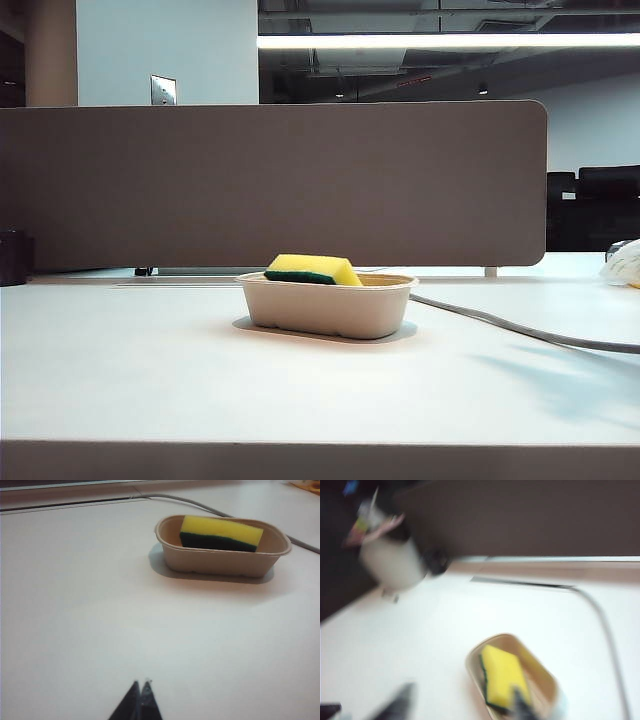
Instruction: Take out the cleaning sponge from the paper lunch box and place it on the table.
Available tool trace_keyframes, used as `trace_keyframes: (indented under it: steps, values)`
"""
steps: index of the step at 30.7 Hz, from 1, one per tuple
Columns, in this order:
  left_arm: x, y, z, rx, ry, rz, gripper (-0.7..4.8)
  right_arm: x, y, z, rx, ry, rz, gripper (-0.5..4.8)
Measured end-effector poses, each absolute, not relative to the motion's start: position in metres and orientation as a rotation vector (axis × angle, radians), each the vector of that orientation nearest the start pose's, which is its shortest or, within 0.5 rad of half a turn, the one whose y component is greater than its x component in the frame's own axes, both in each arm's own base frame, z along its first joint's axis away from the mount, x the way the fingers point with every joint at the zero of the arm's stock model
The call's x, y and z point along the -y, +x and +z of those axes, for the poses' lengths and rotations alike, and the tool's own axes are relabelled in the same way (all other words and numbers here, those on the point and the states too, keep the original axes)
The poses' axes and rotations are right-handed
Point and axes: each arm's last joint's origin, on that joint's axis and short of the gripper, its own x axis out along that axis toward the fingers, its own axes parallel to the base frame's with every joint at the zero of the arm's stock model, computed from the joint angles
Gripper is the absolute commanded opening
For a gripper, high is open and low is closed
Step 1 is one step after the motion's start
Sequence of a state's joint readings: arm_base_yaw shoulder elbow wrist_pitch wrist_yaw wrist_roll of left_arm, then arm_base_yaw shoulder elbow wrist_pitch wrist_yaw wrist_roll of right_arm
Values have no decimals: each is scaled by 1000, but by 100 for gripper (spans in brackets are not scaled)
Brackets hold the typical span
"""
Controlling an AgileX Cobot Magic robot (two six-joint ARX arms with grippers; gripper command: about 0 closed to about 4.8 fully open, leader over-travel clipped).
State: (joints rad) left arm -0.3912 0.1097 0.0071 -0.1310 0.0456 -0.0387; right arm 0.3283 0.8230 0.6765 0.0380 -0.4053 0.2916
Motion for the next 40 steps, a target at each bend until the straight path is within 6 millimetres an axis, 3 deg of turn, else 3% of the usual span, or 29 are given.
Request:
trace_keyframes:
  steps: [2, 6, 9, 14, 19, 22, 27, 31, 38, 40]
  values:
    - [40, 93, 144, -241, 3, -430, -5, -93, 197, 311, -276, 213, 742, 453]
    - [40, 93, 144, -242, 3, -430, -5, -138, 261, 305, -400, 138, 772, 454]
    - [40, 93, 145, -241, 3, -429, -5, -163, 299, 283, -515, 108, 780, 440]
    - [40, 93, 144, -242, 3, -429, -5, -192, 339, 243, -685, 65, 801, 426]
    - [40, 93, 144, -242, 3, -429, -5, -205, 347, 217, -789, -11, 794, 425]
    - [40, 93, 144, -242, 3, -429, -5, -213, 346, 210, -792, -80, 768, 381]
    - [40, 93, 144, -242, 3, -429, -5, -224, 346, 195, -804, -137, 761, 216]
    - [40, 93, 144, -242, 3, -429, -5, -223, 348, 188, -824, -160, 717, -6]
    - [40, 93, 144, -242, 3, -429, -5, -225, 354, 211, -794, -180, 702, -6]
    - [40, 93, 144, -242, 3, -429, -5, -224, 350, 227, -791, -184, 705, -6]
